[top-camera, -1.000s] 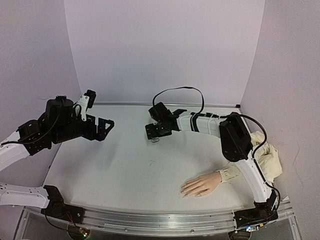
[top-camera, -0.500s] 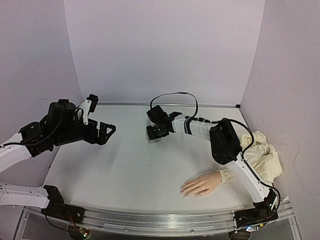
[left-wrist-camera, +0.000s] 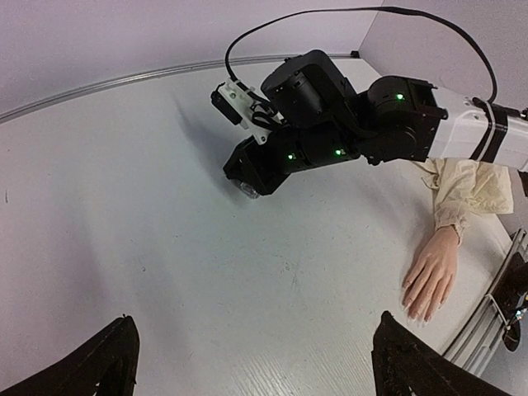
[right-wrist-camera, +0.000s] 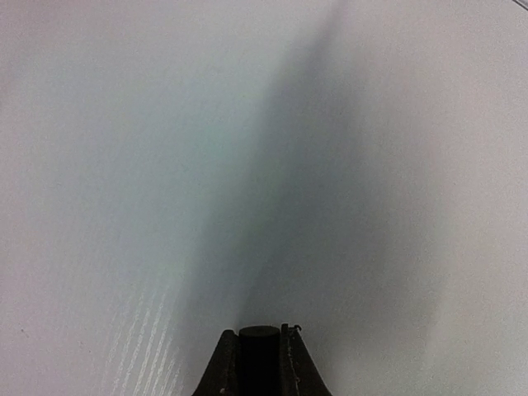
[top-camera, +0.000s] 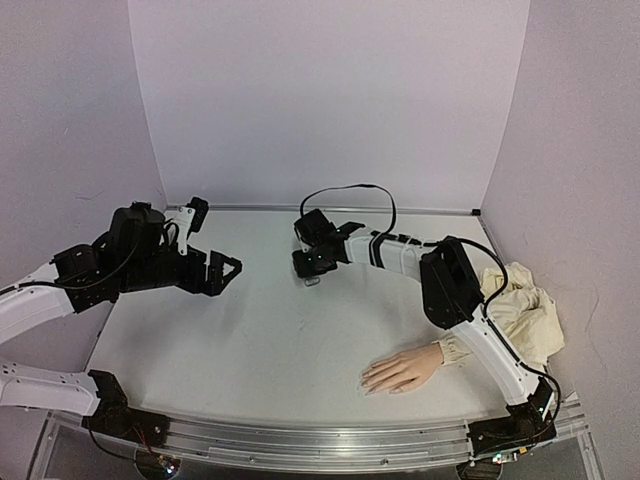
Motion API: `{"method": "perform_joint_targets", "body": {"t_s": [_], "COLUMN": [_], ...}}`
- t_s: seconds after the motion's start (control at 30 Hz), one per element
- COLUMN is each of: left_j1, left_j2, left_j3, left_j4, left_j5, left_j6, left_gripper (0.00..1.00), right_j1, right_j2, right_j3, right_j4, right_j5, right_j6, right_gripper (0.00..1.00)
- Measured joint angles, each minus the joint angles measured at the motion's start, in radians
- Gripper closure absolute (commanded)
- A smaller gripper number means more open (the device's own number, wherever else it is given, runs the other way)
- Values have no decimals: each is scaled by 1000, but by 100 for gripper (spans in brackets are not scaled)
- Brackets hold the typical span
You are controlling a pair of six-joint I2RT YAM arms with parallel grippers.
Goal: Paint the nails
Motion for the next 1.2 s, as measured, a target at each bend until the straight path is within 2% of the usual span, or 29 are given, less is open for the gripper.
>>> {"method": "perform_joint_targets", "body": {"t_s": [0.1, 0.17, 0.23, 0.43, 0.6, 0.7, 0.93, 1.03, 1.13, 1.2], "left_j1": [6, 21, 49, 135, 141, 135, 103, 91, 88, 88], "left_j2": [19, 42, 74, 246, 418, 507, 658, 685, 705, 721], "left_j3": [-7, -14, -31, -57, -56, -55, 32, 65, 79, 89], "left_j4": [26, 59, 113, 285, 469, 575, 733, 771, 781, 795], "left_j5": [26, 62, 120, 309, 435, 483, 521, 518, 519, 521], "left_j6": [-18, -37, -67, -150, -177, -188, -224, -232, -236, -242], "left_gripper": [1, 2, 5, 11, 12, 10, 13, 18, 35, 39], "right_j1": [-6, -6, -9, -14, -10, 2, 67, 90, 102, 105], "right_j2": [-11, -56, -148, -584, -793, -806, -805, -805, -805, -805], "right_j3": [-14, -89, -234, -798, -1037, -1079, -1088, -1087, -1080, -1080], "right_j4": [6, 45, 119, 528, 889, 997, 982, 956, 943, 936], "right_j5": [-16, -36, -67, -204, -256, -249, -166, -132, -95, -78], "right_j6": [-10, -12, -8, 40, 119, 160, 178, 178, 177, 177], "right_gripper": [100, 100, 100, 100, 100, 100, 100, 100, 100, 100]}}
